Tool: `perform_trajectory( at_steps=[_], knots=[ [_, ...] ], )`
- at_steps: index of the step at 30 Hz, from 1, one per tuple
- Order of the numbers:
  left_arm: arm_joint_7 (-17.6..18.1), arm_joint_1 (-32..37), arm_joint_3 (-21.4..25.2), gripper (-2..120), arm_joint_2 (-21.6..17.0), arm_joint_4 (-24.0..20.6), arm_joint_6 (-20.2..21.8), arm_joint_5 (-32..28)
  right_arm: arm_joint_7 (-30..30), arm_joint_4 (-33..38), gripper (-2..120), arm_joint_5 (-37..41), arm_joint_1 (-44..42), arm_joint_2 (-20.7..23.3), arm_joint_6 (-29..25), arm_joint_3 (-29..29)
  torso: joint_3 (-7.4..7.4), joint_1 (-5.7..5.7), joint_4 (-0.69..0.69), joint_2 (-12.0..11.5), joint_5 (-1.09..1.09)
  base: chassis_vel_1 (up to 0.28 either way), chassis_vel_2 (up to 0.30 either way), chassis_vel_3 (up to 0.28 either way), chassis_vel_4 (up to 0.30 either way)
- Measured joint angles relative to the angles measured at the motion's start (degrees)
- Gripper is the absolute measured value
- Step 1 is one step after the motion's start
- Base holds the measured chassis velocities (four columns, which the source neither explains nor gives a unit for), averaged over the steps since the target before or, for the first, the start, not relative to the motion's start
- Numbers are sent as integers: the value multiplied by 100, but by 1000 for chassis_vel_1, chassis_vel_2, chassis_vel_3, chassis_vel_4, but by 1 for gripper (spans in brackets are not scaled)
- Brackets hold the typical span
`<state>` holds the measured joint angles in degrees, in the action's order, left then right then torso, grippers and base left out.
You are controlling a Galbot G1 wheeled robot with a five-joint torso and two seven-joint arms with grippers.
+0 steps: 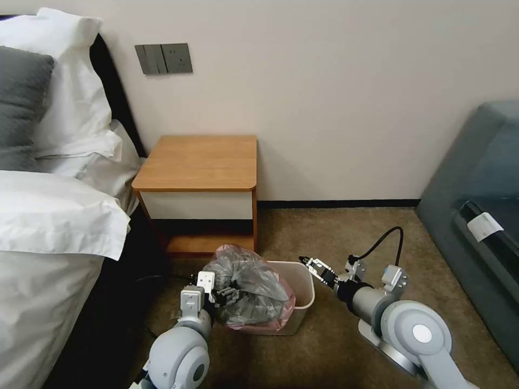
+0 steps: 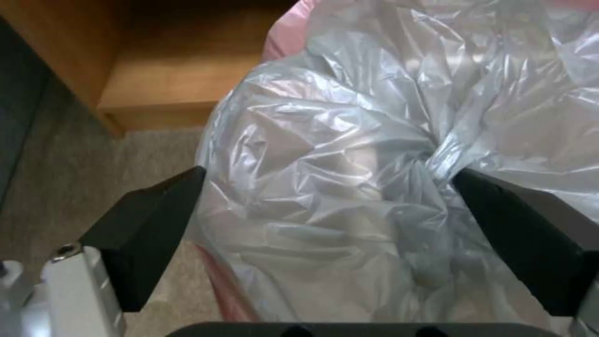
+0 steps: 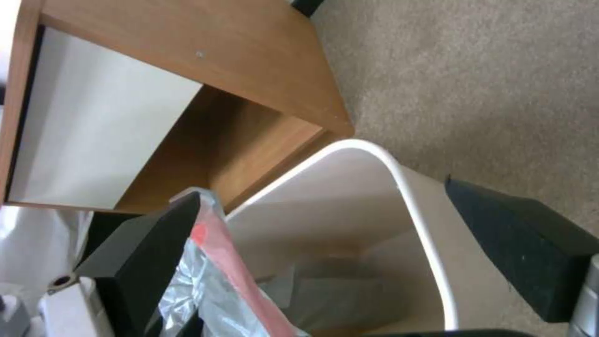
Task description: Pick up the garbage bag from the table and place it over the trash can.
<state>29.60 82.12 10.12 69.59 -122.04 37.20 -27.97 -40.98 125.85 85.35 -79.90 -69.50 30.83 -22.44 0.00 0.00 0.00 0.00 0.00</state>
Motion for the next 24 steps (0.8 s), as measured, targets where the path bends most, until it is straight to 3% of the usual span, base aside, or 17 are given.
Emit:
perform_trajectory(
  at_steps=[14,24],
  knots=[
    [-32,-34,-180,84,67,152,-15,-48,34,-78,100,-108,30,-42,-14,33,0,0,0,0,0,0,0,0,0],
    [-118,-25,-194,46,62,186,-89,-56,89,-118,100,-219,7,-82,-14,46,0,0,0,0,0,0,0,0,0]
  ],
)
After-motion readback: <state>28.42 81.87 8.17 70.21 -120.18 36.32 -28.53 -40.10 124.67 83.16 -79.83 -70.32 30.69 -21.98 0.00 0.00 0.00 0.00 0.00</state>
